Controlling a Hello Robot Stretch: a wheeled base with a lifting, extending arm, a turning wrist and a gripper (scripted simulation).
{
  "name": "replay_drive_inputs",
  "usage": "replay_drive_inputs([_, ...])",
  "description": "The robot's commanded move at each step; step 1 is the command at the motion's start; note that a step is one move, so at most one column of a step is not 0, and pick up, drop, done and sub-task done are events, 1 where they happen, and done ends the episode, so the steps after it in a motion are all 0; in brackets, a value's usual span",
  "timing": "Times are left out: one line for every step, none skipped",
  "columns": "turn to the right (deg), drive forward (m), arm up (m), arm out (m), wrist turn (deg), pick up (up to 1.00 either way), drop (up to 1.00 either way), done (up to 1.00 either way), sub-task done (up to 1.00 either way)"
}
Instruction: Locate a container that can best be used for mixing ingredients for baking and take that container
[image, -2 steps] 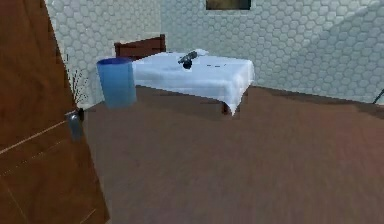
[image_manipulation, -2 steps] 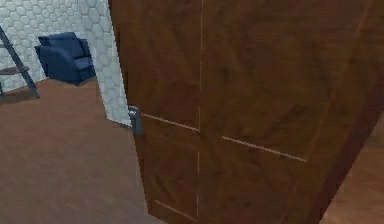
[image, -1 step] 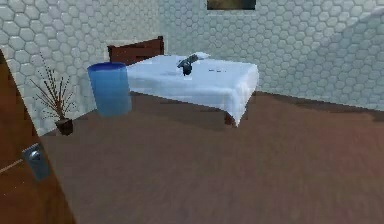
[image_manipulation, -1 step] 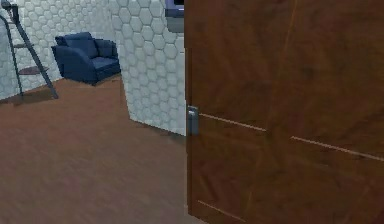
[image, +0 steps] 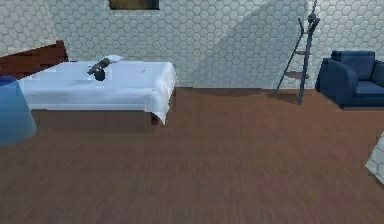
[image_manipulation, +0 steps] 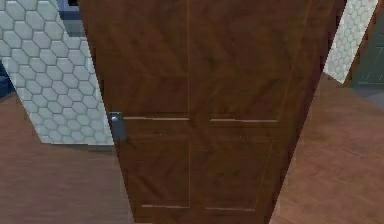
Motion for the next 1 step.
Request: replay_drive_inputs([0.0,0.45,0.00,0.00,0.0,0.00,0.00,0.00,0.00])
